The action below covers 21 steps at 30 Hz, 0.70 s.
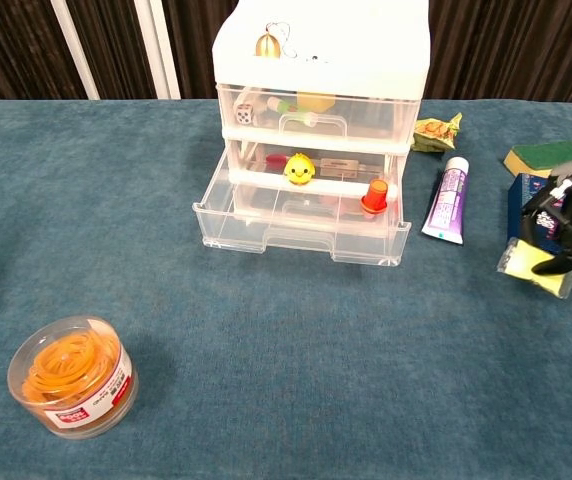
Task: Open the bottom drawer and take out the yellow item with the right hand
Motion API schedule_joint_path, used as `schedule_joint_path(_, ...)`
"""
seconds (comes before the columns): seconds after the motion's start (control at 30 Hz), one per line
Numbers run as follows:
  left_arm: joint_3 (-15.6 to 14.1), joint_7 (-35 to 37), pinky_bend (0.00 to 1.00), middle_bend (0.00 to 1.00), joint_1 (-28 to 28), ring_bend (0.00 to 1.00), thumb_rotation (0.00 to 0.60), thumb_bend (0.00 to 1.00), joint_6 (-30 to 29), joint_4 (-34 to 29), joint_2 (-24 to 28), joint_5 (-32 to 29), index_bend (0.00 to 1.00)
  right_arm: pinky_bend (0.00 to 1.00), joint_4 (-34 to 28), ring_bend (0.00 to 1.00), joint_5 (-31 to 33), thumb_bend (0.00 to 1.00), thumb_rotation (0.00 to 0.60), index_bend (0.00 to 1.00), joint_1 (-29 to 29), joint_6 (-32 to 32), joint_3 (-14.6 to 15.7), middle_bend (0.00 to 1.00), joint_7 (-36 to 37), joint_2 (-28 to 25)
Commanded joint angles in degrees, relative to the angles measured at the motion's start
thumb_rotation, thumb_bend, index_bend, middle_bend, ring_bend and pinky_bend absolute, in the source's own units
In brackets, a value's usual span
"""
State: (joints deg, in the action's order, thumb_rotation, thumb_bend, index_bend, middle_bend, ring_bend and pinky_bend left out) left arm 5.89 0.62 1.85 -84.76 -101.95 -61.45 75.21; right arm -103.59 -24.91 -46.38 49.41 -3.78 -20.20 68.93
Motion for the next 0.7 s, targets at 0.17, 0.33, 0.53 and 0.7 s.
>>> schedule_joint_path(0.17,-0.03,0.06,0.00,0.00,0.01,0.00,0.600,0.40,0.07,0.01,0.02,0.02,0.09,1.00,1.83,1.00,2.43,0.54,0.600,0.66,-1.85,-0.60,0.58,1.00,-1.75,2.10)
schedule_joint_path(0.33,0.01,0.07,0.00,0.00,0.03,0.00,0.600,0.40,0.12,0.07,0.05,-0.11,0.09,1.00,2.61,1.00,5.05,0.42,0.600,0.54,-3.52,-1.64,1.07,1.00,-3.24,2.83)
schedule_joint_path(0.53,0.01,0.08,0.00,0.00,0.06,0.00,0.600,0.40,0.18,0.05,0.05,-0.11,0.09,1.00,1.87,1.00,7.68,0.27,0.600,0.29,-5.69,-3.64,2.19,0.98,-5.38,1.39)
schedule_joint_path(0.7,-0.04,0.04,0.00,0.00,0.04,0.00,0.600,0.40,0.11,0.04,0.06,0.01,0.09,1.00,0.72,1.00,10.72,0.24,0.600,0.24,-7.95,-6.20,3.62,0.94,-6.99,-0.61)
